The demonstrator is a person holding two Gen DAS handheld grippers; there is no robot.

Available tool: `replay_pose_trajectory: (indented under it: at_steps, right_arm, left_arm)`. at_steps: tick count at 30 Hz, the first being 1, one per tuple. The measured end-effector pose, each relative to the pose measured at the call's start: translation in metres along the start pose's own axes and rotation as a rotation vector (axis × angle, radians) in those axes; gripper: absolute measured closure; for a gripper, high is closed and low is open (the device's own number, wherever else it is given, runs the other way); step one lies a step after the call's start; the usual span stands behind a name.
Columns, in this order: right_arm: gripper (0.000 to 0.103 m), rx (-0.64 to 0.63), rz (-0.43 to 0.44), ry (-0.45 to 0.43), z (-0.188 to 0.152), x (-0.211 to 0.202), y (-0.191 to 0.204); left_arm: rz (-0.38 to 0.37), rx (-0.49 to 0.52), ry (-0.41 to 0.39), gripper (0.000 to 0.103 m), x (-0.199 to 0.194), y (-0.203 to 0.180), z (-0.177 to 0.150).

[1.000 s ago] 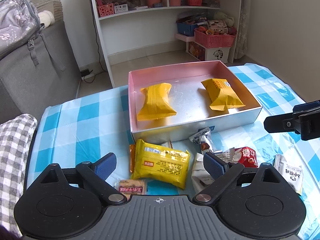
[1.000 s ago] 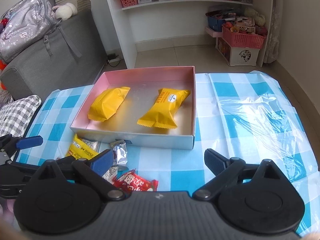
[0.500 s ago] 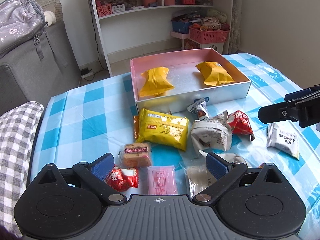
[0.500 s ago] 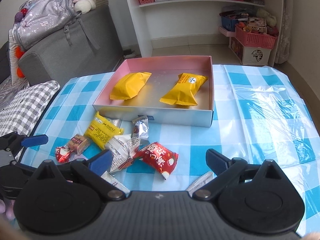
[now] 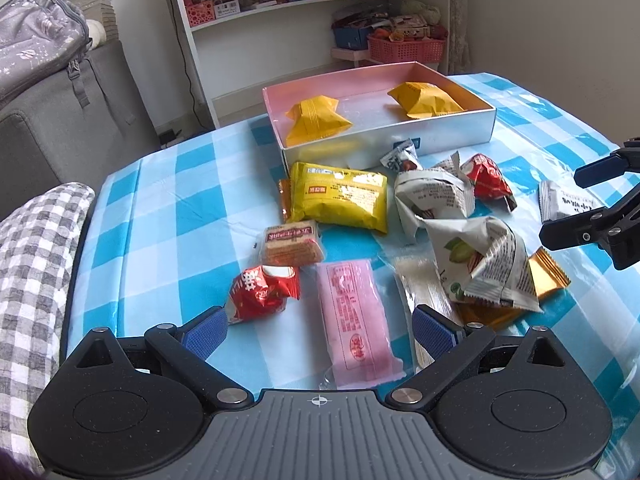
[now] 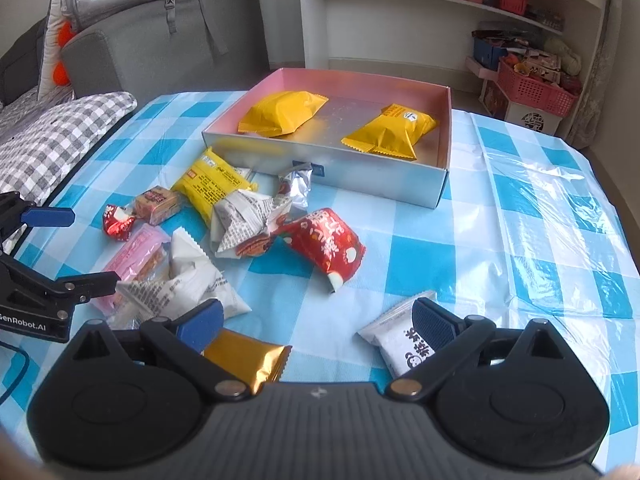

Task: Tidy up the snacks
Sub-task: 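Withdraw both tools from the box back over the snack pile, then grasp the pink wafer bar with the left tool while the right tool grasps a white triangular packet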

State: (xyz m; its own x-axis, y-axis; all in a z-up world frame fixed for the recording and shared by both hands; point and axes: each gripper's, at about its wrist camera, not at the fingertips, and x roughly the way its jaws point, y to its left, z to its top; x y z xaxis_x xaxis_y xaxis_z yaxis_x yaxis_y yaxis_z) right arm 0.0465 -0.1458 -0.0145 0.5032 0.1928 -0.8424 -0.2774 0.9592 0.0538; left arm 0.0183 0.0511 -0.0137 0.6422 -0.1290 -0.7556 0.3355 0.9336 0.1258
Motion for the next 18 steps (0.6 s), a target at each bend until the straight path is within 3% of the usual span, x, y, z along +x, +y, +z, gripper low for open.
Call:
replay_pose_trajectory:
  at_steps: [5,14,18]
  right_arm:
    - [0.003,-0.013,0.020,0.026,-0.005,0.006,0.005]
    - [0.002,0.005,0.077,-0.016,0.013,0.000,0.024]
    - [0.002,0.023,0.110,-0.005,0.017,0.006,0.033]
  left_arm:
    - [-0.004,-0.020,0.018,0.003,0.004,0.003,-0.005]
    - [-0.013,-0.067,0.033,0.006,0.015,0.006,-0.004]
    - [-0.026,-0.087,0.038,0.013,0.019,0.006,-0.005]
